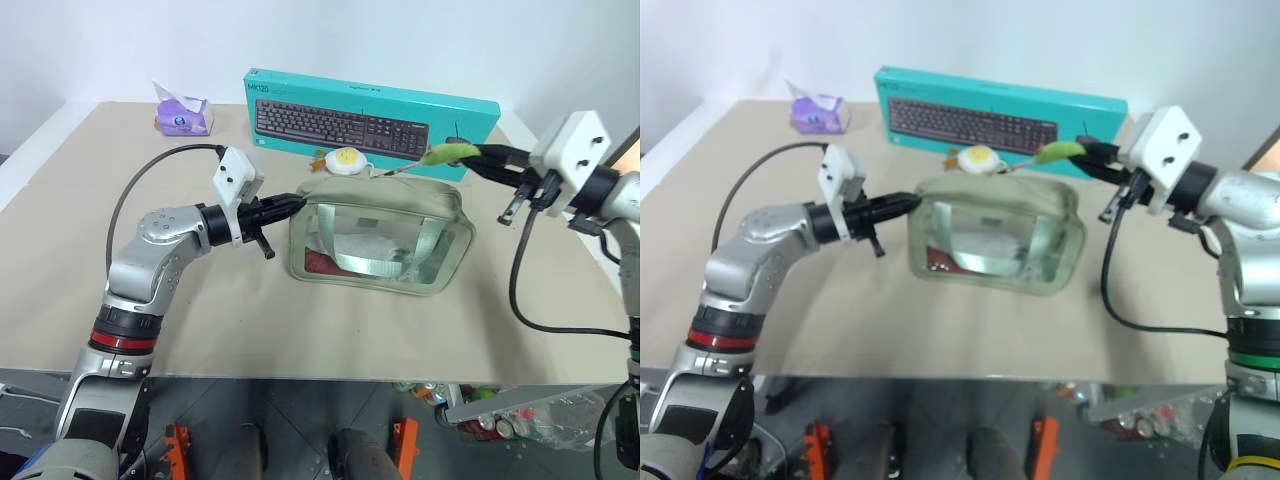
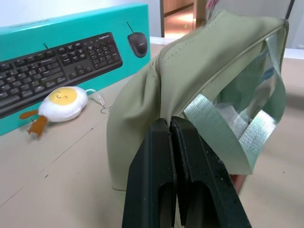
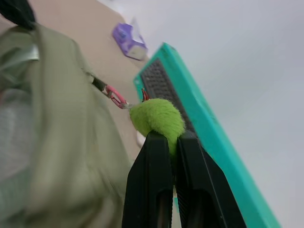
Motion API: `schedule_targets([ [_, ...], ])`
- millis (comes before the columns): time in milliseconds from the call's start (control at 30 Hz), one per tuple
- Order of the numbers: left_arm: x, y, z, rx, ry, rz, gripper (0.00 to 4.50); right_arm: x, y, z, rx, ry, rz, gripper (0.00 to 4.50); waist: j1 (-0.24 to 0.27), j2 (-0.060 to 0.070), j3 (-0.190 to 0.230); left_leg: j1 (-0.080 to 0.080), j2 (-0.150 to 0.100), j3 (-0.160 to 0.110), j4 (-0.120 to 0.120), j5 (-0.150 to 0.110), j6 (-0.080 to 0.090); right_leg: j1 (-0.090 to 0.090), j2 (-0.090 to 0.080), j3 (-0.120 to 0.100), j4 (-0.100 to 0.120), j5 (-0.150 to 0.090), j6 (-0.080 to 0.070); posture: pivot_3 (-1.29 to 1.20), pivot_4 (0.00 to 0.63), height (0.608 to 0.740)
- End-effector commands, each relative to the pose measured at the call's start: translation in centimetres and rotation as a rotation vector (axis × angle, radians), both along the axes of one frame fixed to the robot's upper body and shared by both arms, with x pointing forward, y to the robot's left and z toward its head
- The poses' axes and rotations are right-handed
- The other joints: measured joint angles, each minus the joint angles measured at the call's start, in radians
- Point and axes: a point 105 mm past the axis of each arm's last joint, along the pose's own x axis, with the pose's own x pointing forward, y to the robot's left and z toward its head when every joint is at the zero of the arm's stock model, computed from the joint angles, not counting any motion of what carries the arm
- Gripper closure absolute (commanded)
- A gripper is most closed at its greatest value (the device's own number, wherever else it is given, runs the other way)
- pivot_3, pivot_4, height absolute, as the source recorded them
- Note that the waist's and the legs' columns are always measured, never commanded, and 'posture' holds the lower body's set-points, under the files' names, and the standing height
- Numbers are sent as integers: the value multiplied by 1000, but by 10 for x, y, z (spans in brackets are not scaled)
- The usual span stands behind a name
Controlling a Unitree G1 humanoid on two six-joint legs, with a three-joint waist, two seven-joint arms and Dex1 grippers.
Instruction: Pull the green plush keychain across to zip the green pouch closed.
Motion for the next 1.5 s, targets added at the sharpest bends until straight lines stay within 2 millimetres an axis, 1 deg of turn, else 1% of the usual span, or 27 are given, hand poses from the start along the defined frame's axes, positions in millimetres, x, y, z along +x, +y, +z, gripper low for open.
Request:
schedule_targets([
  [33, 0, 6, 4, 2, -14, 22, 4404, -6, -11, 19, 5, -73, -39, 4500, 0, 0, 0, 0, 0, 0, 0, 0, 0, 0, 0, 0, 0, 0, 0, 0, 150, 740],
  [133, 0, 5, 5, 1, -16, 18, 4404, -5, -14, 18, 3, -72, -54, 4500, 0, 1, 0, 0, 0, 0, 0, 0, 0, 0, 0, 0, 0, 0, 0, 0, 150, 740],
  [200, -1, 3, 6, -3, -17, 13, 4404, -5, -21, 18, 2, -75, -81, 4500, 0, 0, 0, 0, 0, 0, 0, 0, 0, 0, 0, 0, 0, 0, 0, 0, 150, 740],
  [300, -2, 1, 8, -8, -17, 8, 4404, -5, -41, 20, 9, -86, -159, 4500, 1, 0, 0, 0, 0, 0, 0, 0, 0, 0, 0, 0, 0, 0, 0, 0, 150, 740],
  [367, -3, 0, 8, -11, -16, 7, 4404, -6, -65, 20, 34, -94, -256, 4500, 1, 1, 0, 0, -1, 0, 0, 0, 0, 0, -1, 0, 0, 0, 0, 0, 150, 740],
  [400, -3, 0, 8, -11, -16, 8, 4404, -6, -72, 19, 39, -96, -284, 4500, 2, 1, 0, 0, -1, 0, 0, 0, 0, 0, -1, 0, 0, 0, 1, 0, 150, 740],
  [500, -3, 0, 10, -14, -18, 10, 4404, -10, -97, 11, 70, -93, -399, 4500, 1, 1, -1, 0, -1, 0, 0, 0, 0, 0, -1, 0, 0, 0, 1, 0, 150, 740],
  [600, -5, -1, 11, -18, -18, 10, 4404, -14, -110, 1, 95, -76, -495, 4500, 1, 2, -1, 0, -1, 0, 0, 0, 0, 1, -1, 1, 1, 0, 1, 0, 150, 740],
  [667, -6, -4, 11, -25, -17, 7, 4404, -15, -115, -14, 131, -38, -568, 4500, 1, 3, -2, 1, -1, 0, 0, 1, -1, 1, -1, 1, 1, 0, 1, 0, 150, 740],
  [700, -7, -5, 11, -29, -16, 7, 4404, -16, -115, -19, 144, -23, -588, 4500, 1, 3, -2, 1, -1, 0, 0, 1, -1, 1, -1, 1, 1, 0, 1, 0, 150, 740],
  [733, -7, -7, 11, -35, -15, 5, 4404, -17, -110, -32, 156, 12, -602, 4500, 1, 3, -2, 1, -1, 0, 0, 1, -1, 1, 0, 0, 1, 0, 1, 0, 150, 740],
  [767, -8, -8, 11, -42, -14, 8, 4404, -18, -102, -49, 177, 61, -615, 4500, 1, 3, -2, 1, -1, 0, 0, 1, -1, 1, 0, 1, 1, 0, 1, 0, 150, 740],
  [833, -9, -12, 9, -54, -8, 7, 4404, -20, -79, -91, 213, 172, -621, 4500, -1, 2, -2, 1, 0, -2, 0, 1, -2, 1, 1, 0, 1, 0, 2, 0, 150, 740],
  [867, -11, -14, 8, -63, -3, 4, 4404, -21, -64, -102, 212, 192, -584, 4500, -1, 3, -3, 1, 1, -2, 1, 1, -2, 2, 1, 0, 1, -1, 4, 0, 150, 740],
  [900, -11, -16, 7, -67, 2, 2, 4404, -20, -53, -106, 221, 193, -558, 4500, -4, 3, -3, 1, 0, -2, 0, 2, -2, 1, 1, 0, 1, -1, 4, 0, 150, 740],
  [967, -12, -17, 6, -64, 3, -1, 4404, -16, -42, -104, 252, 186, -539, 4500, -10, 8, -2, 1, 0, -2, 1, 2, -3, 1, 1, 1, 2, -1, 5, 0, 150, 740],
  [1100, -11, -18, 13, -106, -13, -12, 4404, -4, -31, -99, 242, 167, -509, 4500, -22, 8, -2, 4, -1, 1, 1, 5, 0, 2, 1, 4, 1, 3, 9, 0, 150, 740],
  [1233, -8, -16, 19, -113, -42, -52, 4404, 1, -30, -92, 232, 134, -500, 4500, -23, 8, -2, 7, -1, 0, 0, 6, 1, 4, 2, 4, 1, 4, 8, 0, 150, 740],
  [1367, 9, -10, 31, -136, -120, -7, 4404, 4, -32, -88, 206, 117, -499, 4500, -24, 8, -2, 6, -1, 0, 0, 6, 1, 4, 2, 4, 1, 4, 8, 0, 150, 740],
  [1433, 13, -9, 36, -176, -97, -8, 4404, 3, -34, -88, 194, 110, -503, 4500, -24, 8, -2, 6, -1, 1, -1, 6, 1, 4, 2, 4, 1, 3, 8, 0, 150, 740],
  [1467, 15, -9, 36, -180, -89, -10, 4163, 2, -36, -88, 190, 106, -506, 4500, -24, 8, -2, 5, -1, 1, -1, 6, 1, 3, 2, 4, 1, 3, 9, 0, 150, 740],
  [1500, 15, -9, 34, -180, -73, -15, 3832, 1, -37, -89, 187, 106, -506, 4500, -24, 8, -2, 5, -2, 1, -1, 6, 2, 3, 2, 4, 1, 2, 9, 0, 150, 740],
])
